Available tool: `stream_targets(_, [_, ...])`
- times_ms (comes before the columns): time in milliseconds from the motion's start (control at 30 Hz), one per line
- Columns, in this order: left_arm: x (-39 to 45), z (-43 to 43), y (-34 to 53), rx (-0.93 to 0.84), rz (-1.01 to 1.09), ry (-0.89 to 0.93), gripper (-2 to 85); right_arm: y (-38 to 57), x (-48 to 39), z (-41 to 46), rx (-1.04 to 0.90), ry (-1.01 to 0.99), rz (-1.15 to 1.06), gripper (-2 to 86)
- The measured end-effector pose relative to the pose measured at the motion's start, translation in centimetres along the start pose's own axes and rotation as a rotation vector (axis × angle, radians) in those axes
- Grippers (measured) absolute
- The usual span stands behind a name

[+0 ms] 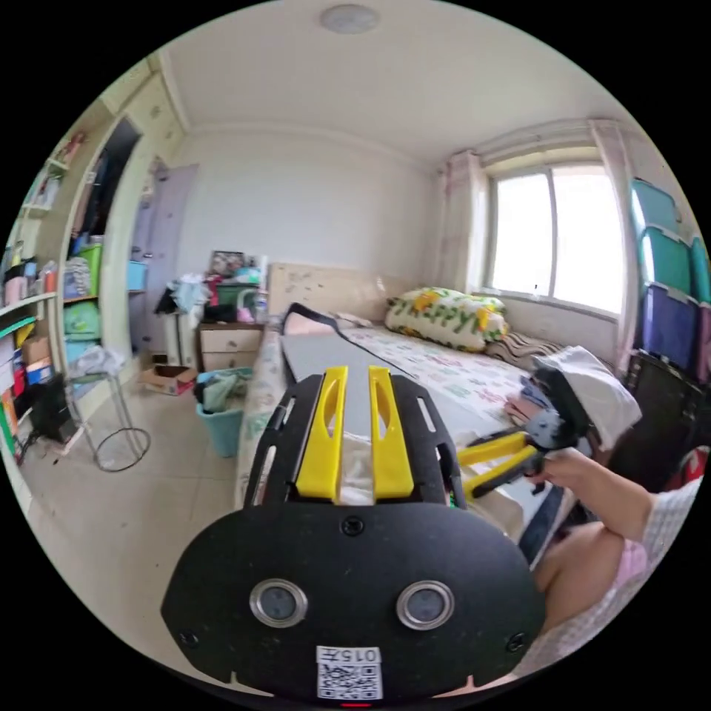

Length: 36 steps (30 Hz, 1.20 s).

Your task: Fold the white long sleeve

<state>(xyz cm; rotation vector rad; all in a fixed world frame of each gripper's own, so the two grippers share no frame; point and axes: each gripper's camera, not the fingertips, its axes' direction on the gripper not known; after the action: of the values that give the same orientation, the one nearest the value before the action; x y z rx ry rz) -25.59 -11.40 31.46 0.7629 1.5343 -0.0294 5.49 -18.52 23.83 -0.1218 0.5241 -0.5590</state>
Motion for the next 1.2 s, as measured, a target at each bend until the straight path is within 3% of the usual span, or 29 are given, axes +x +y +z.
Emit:
stream_targets(67, [-0.2,4.0,0.3,-0.138,-0.006,0.043,5.7,0.4,0.6,-0.1,0.013,0.017,0.012,6.8])
stream_targets(133, [0.0,8.9,0.9,-0.281,0.005,-0.063,7.1,1.0,1.4,-0.4,0.036,0.003,0.029,4.3])
stream_targets(300, [-1.0,17.0,1.4,-0.462,-0.094,-0.055,8.7,2.2,2.1,-0.1,0.049,0.022,0.024,3.6])
stream_targets(467, [-1.5,16.4,0.5,-0.338,-0.165,0.049,3.5,4.2,4.1,-1.1,0.089,0.154,0.091,2.8])
stream_targets(600, [0.5,10.3,-2.1,-0.073,-0.122,0.162,1.8,9.1,9.3,-5.9,0.280,0.148,0.314,1.9])
stream_targets(667, [2.7,7.3,-3.5,0.036,-0.025,0.232,1.5,11.6,11.0,-7.9,0.345,0.175,0.401,0.7])
stream_targets(767, [9.2,4.0,-4.5,0.129,0.339,0.275,1.2,15.1,12.8,-9.1,0.363,0.260,0.491,0.2])
stream_targets(833, [14.1,5.0,-3.8,0.005,0.619,0.418,1.0,16.7,14.3,-7.9,0.231,0.259,0.528,0.6])
stream_targets(933, [17.9,8.4,-1.8,-0.193,0.801,0.561,0.8,18.6,14.6,-7.3,0.204,0.317,0.554,3.1])
stream_targets(1100, [18.0,10.2,-1.8,-0.344,0.859,0.665,0.4,19.0,11.1,-9.1,0.334,0.372,0.468,3.6])
stream_targets(1200, [15.2,8.6,-3.2,-0.307,0.806,0.801,-0.1,18.5,8.0,-9.1,0.383,0.380,0.350,3.6])
